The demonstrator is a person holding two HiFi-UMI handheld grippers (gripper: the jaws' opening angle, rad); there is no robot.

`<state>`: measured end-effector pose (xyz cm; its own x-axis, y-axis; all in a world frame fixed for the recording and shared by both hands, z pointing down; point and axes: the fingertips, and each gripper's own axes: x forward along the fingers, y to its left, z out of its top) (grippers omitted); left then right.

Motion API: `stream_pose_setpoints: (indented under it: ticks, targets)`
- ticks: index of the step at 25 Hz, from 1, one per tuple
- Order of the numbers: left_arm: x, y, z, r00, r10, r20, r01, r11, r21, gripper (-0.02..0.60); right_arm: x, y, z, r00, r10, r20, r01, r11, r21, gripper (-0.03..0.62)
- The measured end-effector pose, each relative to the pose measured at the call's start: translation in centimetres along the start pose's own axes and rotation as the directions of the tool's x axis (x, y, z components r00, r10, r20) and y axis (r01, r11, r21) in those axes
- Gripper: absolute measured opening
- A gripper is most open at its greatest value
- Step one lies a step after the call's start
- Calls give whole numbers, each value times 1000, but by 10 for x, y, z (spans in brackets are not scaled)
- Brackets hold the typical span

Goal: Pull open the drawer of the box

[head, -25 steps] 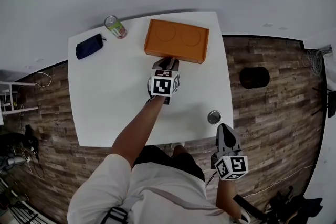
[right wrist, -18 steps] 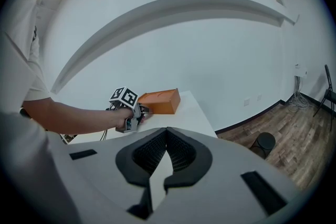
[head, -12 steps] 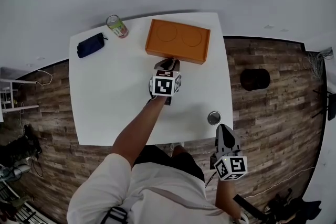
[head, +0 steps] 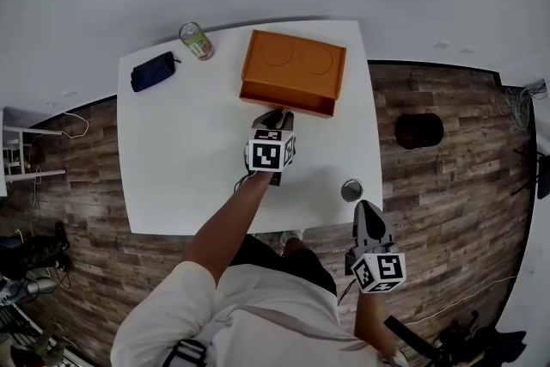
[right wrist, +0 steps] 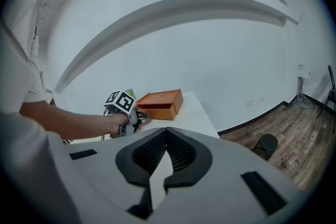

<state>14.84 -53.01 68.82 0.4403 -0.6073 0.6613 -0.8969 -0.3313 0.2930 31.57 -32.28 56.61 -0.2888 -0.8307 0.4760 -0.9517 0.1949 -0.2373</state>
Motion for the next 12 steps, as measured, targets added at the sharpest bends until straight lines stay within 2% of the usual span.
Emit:
stream_pose_setpoints:
  ticks: [7,12]
  targets:
    - [-16,-3,-15,1000,-10,-10,10,1000,-2,81,-4,7,0,1000,14,4,-14,1000,-7,2]
    - [-13,-5,-15,1000,15,-15,-15,1000,-6,81,-7,13,-6,1000,18,-1,-18,1000,-5,2]
